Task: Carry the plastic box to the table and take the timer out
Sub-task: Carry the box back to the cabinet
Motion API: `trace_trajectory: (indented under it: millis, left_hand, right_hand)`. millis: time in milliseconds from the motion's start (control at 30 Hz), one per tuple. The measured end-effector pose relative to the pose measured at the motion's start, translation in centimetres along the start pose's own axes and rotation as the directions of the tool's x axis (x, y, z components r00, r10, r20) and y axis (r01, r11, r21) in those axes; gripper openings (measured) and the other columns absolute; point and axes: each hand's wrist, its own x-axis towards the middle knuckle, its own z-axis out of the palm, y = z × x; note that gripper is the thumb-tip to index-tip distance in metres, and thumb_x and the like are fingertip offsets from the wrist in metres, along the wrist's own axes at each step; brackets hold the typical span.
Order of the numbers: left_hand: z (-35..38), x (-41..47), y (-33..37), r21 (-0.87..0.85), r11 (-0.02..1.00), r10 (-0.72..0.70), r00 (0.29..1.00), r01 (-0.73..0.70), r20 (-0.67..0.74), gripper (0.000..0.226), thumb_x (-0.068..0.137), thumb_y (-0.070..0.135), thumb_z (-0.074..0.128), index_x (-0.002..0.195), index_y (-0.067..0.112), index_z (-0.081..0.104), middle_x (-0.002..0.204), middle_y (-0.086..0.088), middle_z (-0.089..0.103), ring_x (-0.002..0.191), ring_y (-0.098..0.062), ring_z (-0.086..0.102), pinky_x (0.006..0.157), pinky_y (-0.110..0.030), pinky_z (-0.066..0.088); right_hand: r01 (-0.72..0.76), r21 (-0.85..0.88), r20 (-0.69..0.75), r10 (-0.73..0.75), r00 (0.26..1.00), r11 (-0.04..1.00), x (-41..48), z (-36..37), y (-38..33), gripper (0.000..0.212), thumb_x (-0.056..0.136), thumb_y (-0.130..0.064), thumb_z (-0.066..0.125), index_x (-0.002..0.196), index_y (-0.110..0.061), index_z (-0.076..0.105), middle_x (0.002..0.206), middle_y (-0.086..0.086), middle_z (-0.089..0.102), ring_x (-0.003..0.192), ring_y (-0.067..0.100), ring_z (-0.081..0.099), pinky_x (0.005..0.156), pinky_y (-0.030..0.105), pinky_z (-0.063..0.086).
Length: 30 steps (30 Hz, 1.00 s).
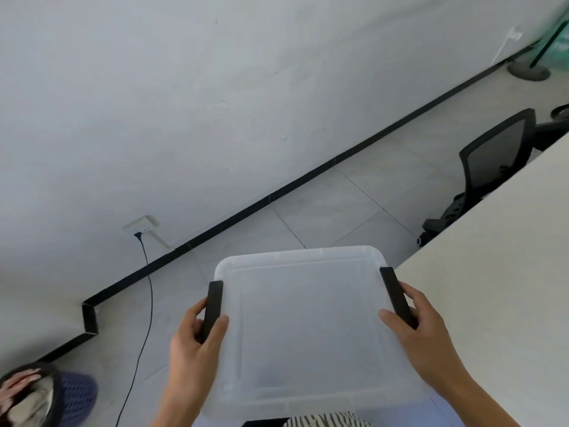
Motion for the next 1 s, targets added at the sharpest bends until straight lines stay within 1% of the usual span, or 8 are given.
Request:
trace_trajectory:
  millis: [200, 333, 433, 500, 567, 633, 767, 1000]
  left_hand:
    - [-4.1, 9.3, 2.9, 0.05, 0.999, -0.008, 1.0, 0.006, 0.025, 0.037, 0.088, 0.021, 0.06, 0.125, 0.028, 0.055, 0.089, -0.018, 0.069, 0.082, -0.042, 0.063, 0.068, -0.042, 0.051]
    - [-2.6, 15.5, 5.2, 0.083, 0.997, -0.012, 0.995, 0.004, 0.095, 0.037, 0.088, 0.024, 0.06, 0.124, 0.031, 0.055, 0.083, -0.013, 0.069, 0.071, -0.032, 0.062, 0.063, -0.038, 0.048]
    - [0.5, 20.8, 7.6, 0.085, 0.996, -0.017, 0.99, 0.005, 0.143, 0.038, 0.088, 0.022, 0.06, 0.125, 0.03, 0.055, 0.086, -0.02, 0.067, 0.068, -0.026, 0.057, 0.062, -0.036, 0.045]
    - [3.1, 24.5, 9.8, 0.094, 0.996, -0.003, 0.985, -0.013, 0.173, 0.035, 0.088, 0.021, 0.061, 0.122, 0.032, 0.056, 0.091, -0.023, 0.067, 0.071, -0.027, 0.058, 0.065, -0.037, 0.046]
    - [5.8, 28.4, 12.3, 0.088, 0.995, 0.03, 0.98, -0.048, 0.196, 0.035, 0.088, 0.021, 0.062, 0.12, 0.032, 0.057, 0.095, -0.026, 0.066, 0.074, -0.036, 0.06, 0.069, -0.045, 0.05]
    - [8.3, 31.8, 15.4, 0.116, 0.991, 0.037, 0.978, -0.062, 0.204, 0.035, 0.087, 0.022, 0.062, 0.121, 0.03, 0.057, 0.09, -0.023, 0.067, 0.075, -0.038, 0.062, 0.071, -0.05, 0.052]
    - [13.4, 38.7, 21.8, 0.112, 0.987, 0.092, 0.972, -0.118, 0.216, 0.036, 0.088, 0.019, 0.061, 0.123, 0.025, 0.056, 0.082, -0.014, 0.066, 0.067, -0.022, 0.059, 0.061, -0.031, 0.047]
    - [23.4, 48.7, 30.6, 0.122, 0.98, 0.113, 0.945, -0.157, 0.307, 0.037, 0.088, 0.021, 0.06, 0.124, 0.027, 0.056, 0.09, -0.026, 0.064, 0.068, -0.023, 0.055, 0.062, -0.032, 0.044]
  right_hand:
    - [-0.009, 0.022, -0.023, 0.01, 1.0, 1.0, 4.7, 6.6, -4.3, 0.051, 0.085, -0.021, 0.067, 0.132, -0.027, 0.048, 0.092, -0.002, 0.066, 0.08, 0.016, 0.064, 0.064, 0.027, 0.048]
    - [-0.033, 0.017, -0.07, 0.034, 0.997, 0.999, 9.2, 7.5, -6.3, 0.05, 0.085, -0.023, 0.067, 0.131, -0.027, 0.048, 0.076, -0.003, 0.06, 0.06, 0.01, 0.056, 0.056, 0.023, 0.042]
    - [-0.059, 0.019, -0.108, 0.061, 0.992, 0.998, 14.0, 7.1, -7.4, 0.047, 0.086, -0.023, 0.067, 0.129, -0.028, 0.049, 0.066, -0.007, 0.05, 0.047, 0.004, 0.047, 0.051, 0.021, 0.038]
    - [-0.08, 0.042, -0.145, 0.085, 0.986, 0.996, 17.8, 6.5, -8.5, 0.047, 0.086, -0.021, 0.067, 0.129, -0.027, 0.05, 0.069, -0.005, 0.053, 0.053, 0.008, 0.048, 0.053, 0.022, 0.039]
    - [-0.096, 0.067, -0.168, 0.106, 0.98, 0.993, 22.4, 5.8, -9.4, 0.049, 0.086, -0.022, 0.067, 0.131, -0.024, 0.049, 0.073, -0.003, 0.057, 0.058, 0.012, 0.051, 0.055, 0.023, 0.04]
    - [-0.107, 0.067, -0.172, 0.117, 0.978, 0.992, 26.6, 4.8, -10.8, 0.051, 0.086, -0.023, 0.067, 0.133, -0.023, 0.048, 0.072, -0.005, 0.055, 0.058, 0.012, 0.05, 0.056, 0.024, 0.039]
    - [-0.084, 0.085, -0.196, 0.099, 0.976, 0.993, 35.0, 2.4, -14.8, 0.049, 0.087, -0.024, 0.066, 0.132, -0.024, 0.048, 0.064, -0.009, 0.045, 0.05, 0.008, 0.044, 0.051, 0.02, 0.035]
    - [-0.068, 0.149, -0.294, 0.11, 0.949, 0.986, 47.3, -3.7, -19.5, 0.045, 0.086, -0.02, 0.067, 0.129, -0.026, 0.052, 0.055, -0.012, 0.049, 0.042, 0.002, 0.044, 0.049, 0.019, 0.034]
